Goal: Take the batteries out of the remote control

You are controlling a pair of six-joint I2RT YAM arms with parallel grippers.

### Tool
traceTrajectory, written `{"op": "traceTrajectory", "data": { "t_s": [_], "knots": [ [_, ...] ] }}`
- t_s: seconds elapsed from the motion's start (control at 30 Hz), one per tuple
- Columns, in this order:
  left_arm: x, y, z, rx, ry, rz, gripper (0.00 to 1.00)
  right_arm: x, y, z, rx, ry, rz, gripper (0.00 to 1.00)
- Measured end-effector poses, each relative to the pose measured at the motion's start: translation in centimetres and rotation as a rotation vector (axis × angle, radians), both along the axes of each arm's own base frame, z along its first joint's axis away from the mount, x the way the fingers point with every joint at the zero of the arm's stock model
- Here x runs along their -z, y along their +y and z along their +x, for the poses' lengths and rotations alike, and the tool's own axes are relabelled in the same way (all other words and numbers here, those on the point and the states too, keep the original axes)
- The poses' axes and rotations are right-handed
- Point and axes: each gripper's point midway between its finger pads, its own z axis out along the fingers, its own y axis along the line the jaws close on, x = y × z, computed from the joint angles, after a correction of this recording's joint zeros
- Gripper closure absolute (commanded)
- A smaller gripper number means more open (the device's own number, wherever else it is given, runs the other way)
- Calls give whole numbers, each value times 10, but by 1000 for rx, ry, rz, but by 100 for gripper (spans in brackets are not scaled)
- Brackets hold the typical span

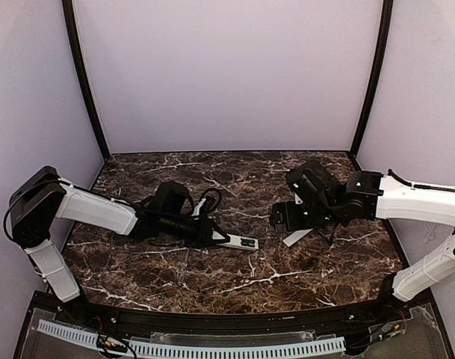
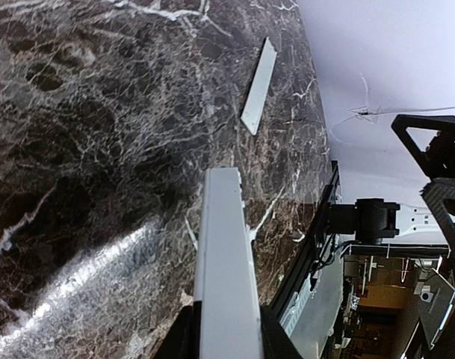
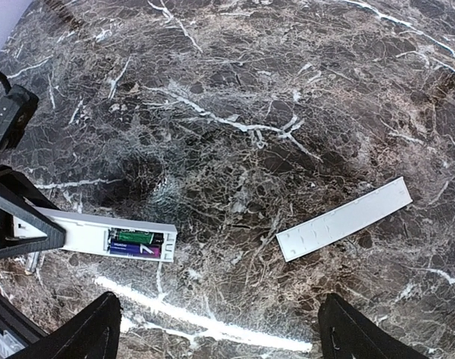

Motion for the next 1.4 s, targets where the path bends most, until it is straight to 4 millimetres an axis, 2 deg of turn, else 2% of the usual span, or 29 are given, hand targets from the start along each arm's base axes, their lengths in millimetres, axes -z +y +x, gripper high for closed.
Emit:
{"op": "traceTrajectory", "data": {
  "t_s": [0.07,0.13,0.23,0.43,0.57,0.83,1.13,1.4],
  "knots": [
    [11,-2,-2,-4,24,17,93,2,0,0,-5,2,-9,9],
    [18,-2,-2,-10,41,30,87,3,0,0,-7,3,-11,9],
    [20,-2,-2,-12,44,31,82,3,0,0,-9,2,-12,9],
    [20,-4,0,7,28,41,66,4,1,0,-13,3,-19,9],
    [27,-1,-1,23,20,87,59,11,2,1,-22,12,-41,9],
    [46,14,-3,35,6,209,53,17,5,1,-32,26,-58,9],
    [38,15,14,61,-94,306,49,18,7,0,-40,35,-50,9],
    [43,12,26,96,-126,385,47,17,7,0,-40,34,-48,9]
  ]
}}
